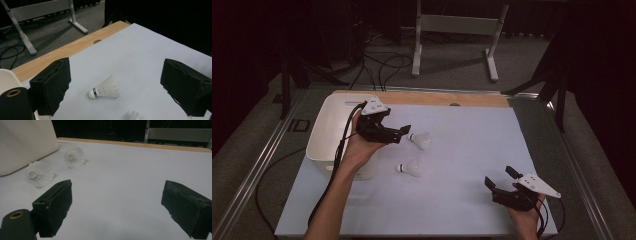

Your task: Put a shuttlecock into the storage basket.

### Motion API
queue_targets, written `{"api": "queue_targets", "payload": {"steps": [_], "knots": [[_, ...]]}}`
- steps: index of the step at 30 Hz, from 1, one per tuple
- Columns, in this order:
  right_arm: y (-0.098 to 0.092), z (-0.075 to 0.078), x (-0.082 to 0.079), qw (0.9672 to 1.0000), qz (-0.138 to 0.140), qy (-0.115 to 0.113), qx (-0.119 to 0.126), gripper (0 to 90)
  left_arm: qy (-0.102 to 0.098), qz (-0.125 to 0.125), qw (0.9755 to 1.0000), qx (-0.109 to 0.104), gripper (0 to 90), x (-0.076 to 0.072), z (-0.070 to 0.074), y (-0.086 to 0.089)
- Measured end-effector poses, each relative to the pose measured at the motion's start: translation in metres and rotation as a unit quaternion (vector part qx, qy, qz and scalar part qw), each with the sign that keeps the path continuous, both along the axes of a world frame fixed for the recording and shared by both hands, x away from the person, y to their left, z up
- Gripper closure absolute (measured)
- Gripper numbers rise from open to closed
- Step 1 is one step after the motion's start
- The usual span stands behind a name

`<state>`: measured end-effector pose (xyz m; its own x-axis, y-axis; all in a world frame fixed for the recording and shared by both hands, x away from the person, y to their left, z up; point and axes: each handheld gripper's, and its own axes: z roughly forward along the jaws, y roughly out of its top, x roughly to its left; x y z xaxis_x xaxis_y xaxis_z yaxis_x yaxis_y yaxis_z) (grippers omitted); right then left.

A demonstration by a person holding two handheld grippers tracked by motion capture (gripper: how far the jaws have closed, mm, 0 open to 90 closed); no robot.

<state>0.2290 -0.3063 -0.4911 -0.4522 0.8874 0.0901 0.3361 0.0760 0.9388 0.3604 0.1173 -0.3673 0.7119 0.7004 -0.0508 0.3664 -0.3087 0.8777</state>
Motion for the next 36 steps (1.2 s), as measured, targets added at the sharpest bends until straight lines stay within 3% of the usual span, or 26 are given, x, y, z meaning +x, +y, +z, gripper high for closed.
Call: {"api": "queue_targets", "payload": {"steps": [36], "knots": [[-0.001, 0.000, 0.000, 1.0000, 0.000, 0.000, 0.002, 9.9, 0.025, -0.022, 0.9994, 0.000, 10.6, 0.018, -0.022, -0.052]]}}
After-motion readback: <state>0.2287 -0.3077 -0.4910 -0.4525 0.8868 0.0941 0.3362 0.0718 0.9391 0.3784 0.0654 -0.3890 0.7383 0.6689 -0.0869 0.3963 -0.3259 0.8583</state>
